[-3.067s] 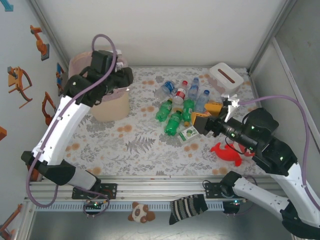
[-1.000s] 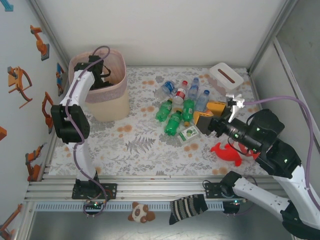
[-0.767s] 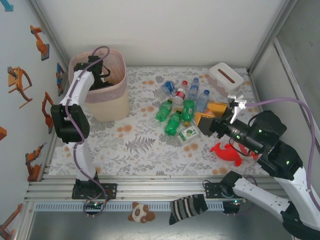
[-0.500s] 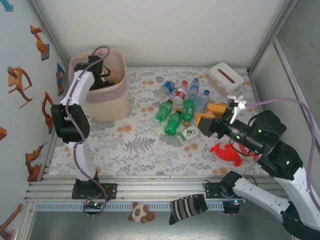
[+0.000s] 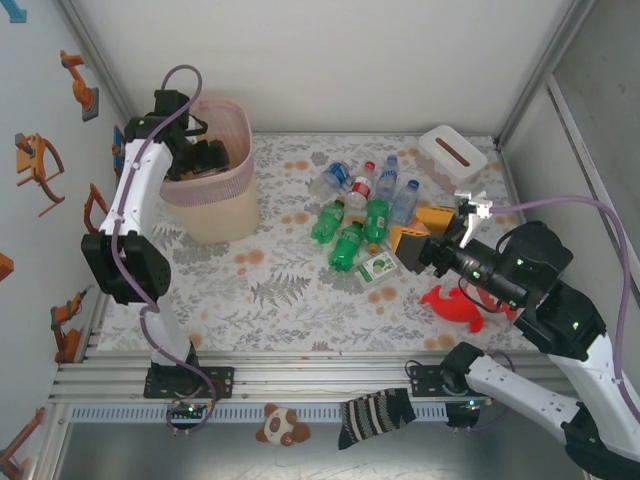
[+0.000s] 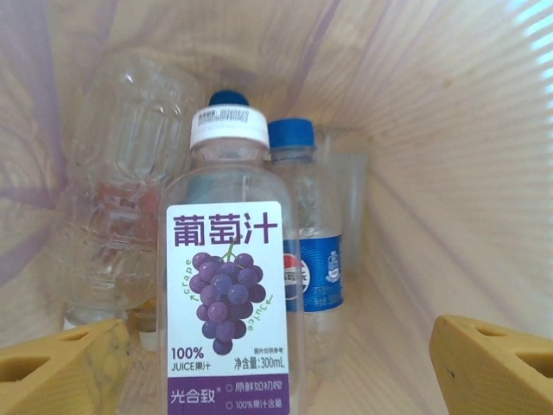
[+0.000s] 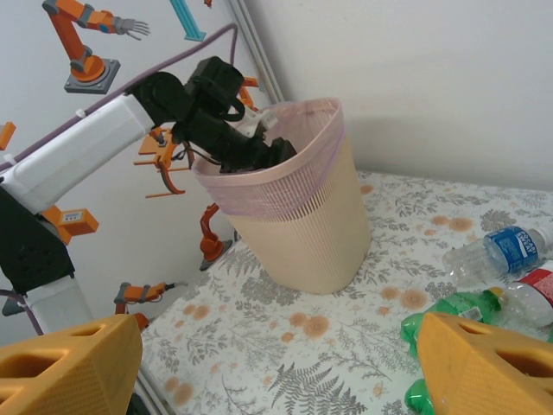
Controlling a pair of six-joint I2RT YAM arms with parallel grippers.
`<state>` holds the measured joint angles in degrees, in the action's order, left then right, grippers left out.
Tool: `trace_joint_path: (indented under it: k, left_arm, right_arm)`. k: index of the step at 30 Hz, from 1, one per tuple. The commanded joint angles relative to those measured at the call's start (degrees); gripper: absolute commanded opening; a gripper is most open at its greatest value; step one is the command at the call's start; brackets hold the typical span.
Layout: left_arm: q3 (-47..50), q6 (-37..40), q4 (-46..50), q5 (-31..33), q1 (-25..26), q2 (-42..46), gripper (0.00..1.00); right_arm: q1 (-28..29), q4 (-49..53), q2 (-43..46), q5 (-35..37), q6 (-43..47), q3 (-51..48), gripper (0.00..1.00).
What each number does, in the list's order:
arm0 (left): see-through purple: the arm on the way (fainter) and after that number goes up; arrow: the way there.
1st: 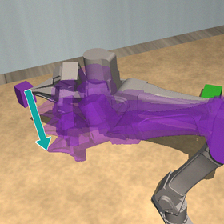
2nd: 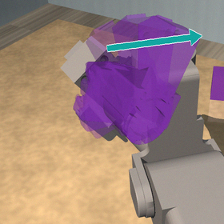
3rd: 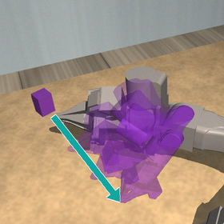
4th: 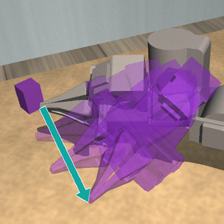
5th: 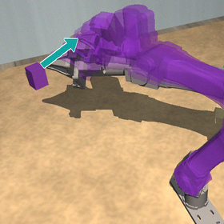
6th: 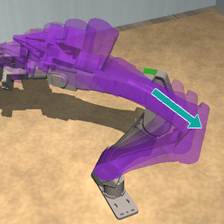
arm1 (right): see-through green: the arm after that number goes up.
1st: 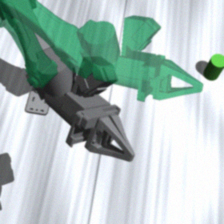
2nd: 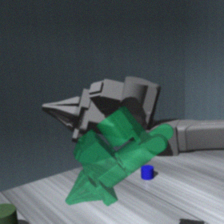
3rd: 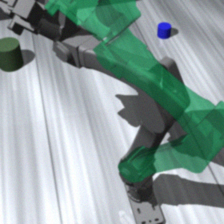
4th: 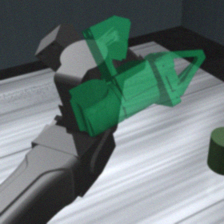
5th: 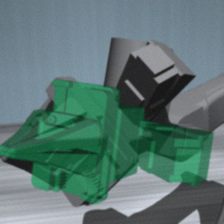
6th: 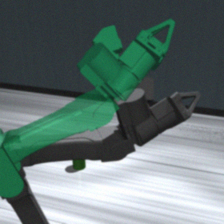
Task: Put the plastic bottles in the bin
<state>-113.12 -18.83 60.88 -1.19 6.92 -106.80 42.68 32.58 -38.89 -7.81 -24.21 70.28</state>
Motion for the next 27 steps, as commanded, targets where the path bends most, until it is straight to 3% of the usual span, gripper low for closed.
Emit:
trace_joint_path:
  k: [1,11,27]
  left_arm:
    - [-2.36,-0.24,1.51,-1.11,-0.24,3.32,0.89]
    - [-2.94,1.58,-0.60,-5.27,-0.24,11.73,0.89]
    - [14.63,1.78,-14.18,-15.91,-0.15,34.26,0.90]
  right_arm:
    - [0.23,-0.15,0.66,1.13,-0.47,0.28,0.82]
    - [0.21,2.75,-0.21,4.91,-0.71,0.39,0.82]
    - [0.21,16.84,-6.13,25.95,-12.82,-0.81,0.85]
